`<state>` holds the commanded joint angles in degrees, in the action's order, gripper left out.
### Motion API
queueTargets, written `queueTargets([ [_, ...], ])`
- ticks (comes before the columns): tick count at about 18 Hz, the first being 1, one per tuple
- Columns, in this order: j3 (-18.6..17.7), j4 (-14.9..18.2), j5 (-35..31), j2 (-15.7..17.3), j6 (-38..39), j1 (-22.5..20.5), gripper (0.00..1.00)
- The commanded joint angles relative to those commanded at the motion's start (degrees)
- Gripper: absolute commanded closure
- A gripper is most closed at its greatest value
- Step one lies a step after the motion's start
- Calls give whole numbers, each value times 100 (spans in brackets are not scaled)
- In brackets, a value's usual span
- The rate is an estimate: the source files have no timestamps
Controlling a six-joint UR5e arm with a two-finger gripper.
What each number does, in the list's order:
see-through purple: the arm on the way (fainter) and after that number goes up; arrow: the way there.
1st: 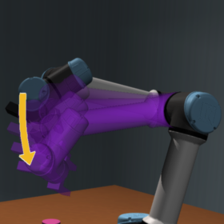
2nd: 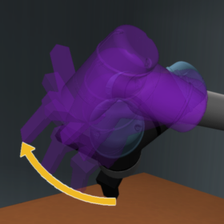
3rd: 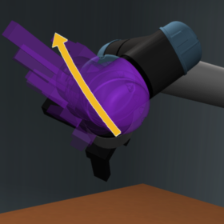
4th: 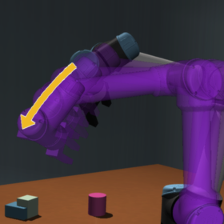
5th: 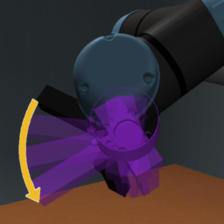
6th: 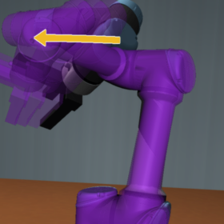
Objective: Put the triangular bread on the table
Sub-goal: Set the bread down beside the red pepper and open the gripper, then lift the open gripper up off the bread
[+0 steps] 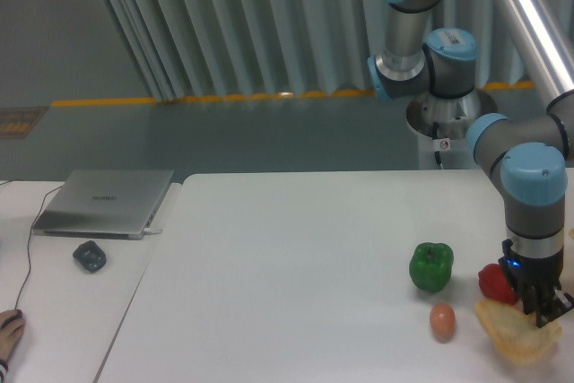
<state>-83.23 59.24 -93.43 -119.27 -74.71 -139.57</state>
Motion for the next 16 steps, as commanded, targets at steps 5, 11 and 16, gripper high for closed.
queueTargets([
  [5, -18, -193, 0, -9, 26, 0, 0],
  [11, 114, -194, -17, 79, -525, -131, 0],
  [16, 97, -115, -132, 255, -1116, -246, 0],
])
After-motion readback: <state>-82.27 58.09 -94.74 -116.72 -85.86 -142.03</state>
